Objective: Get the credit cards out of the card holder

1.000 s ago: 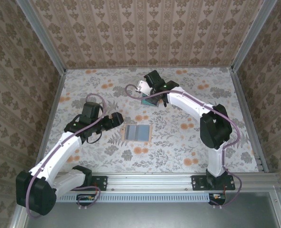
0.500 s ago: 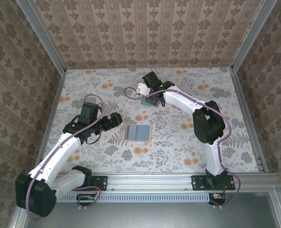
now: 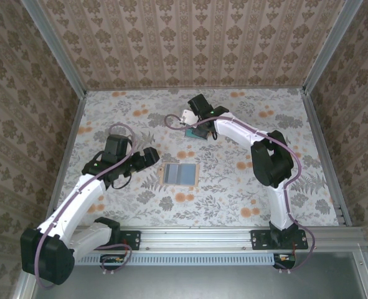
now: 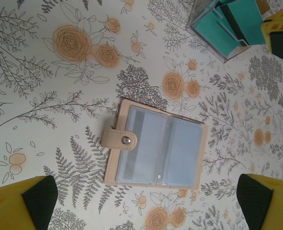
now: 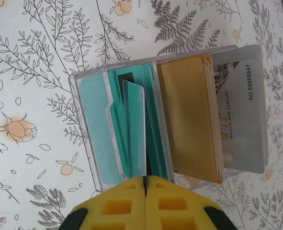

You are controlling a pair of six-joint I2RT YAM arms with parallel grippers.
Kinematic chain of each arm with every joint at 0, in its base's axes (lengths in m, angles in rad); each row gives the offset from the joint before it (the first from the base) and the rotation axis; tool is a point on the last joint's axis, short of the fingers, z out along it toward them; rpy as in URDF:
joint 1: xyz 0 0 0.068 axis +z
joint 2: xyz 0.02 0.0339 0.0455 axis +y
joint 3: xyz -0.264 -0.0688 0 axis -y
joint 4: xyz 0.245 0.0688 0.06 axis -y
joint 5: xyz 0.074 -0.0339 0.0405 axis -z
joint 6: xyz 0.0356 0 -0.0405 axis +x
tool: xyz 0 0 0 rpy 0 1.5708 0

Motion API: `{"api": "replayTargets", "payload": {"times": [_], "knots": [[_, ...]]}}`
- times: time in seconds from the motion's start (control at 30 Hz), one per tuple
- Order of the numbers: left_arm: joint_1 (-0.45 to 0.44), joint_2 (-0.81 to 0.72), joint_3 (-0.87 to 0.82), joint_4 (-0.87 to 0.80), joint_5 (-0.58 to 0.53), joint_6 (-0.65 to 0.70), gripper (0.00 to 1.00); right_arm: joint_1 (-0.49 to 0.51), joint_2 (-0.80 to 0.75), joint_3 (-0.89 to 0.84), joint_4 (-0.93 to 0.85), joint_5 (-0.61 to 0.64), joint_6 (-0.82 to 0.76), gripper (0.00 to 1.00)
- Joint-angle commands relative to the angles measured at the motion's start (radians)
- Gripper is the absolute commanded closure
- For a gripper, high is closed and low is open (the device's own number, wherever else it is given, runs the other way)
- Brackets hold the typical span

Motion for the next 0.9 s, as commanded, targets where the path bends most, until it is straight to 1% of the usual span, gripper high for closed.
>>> {"api": "replayTargets", "payload": {"times": [0.0, 0.03, 0.27, 0.4, 0.47, 0.57, 0.7, 0.8, 0.87], "knots": [[0.009, -0.020, -0.018, -0.021, -0.002, -0.012, 0.00, -0.015, 0.029, 0.021, 0.034, 0.013, 0.018, 0.79], [0.009, -0.022, -0.017, -0.022, -0.002, -0.013, 0.00, -0.016, 0.033, 0.026, 0.040, 0.022, 0.027, 0.78], [0.012, -0.019, -0.028, -0.027, -0.001, -0.010, 0.00, -0.024, 0.016, 0.041, 0.065, 0.067, 0.086, 0.76], [0.012, -0.006, -0.034, -0.003, 0.009, -0.004, 0.00, -0.024, -0.034, 0.028, 0.062, 0.058, 0.175, 0.77], [0.012, 0.012, -0.037, 0.008, 0.023, 0.003, 0.00, -0.024, -0.072, 0.014, 0.052, 0.040, 0.248, 0.77], [0.010, 0.046, -0.043, 0.046, 0.063, 0.008, 0.00, -0.024, -0.145, -0.023, 0.024, -0.023, 0.395, 0.77], [-0.004, 0.088, -0.051, 0.099, 0.096, 0.007, 0.00, -0.020, -0.271, -0.153, 0.041, -0.145, 0.626, 0.76], [-0.017, 0.126, -0.058, 0.130, 0.117, 0.001, 0.00, 0.001, -0.357, -0.256, 0.030, -0.169, 0.771, 0.74], [-0.031, 0.153, -0.066, 0.161, 0.131, -0.004, 0.02, 0.018, -0.402, -0.319, 0.017, -0.186, 0.867, 0.74]]}}
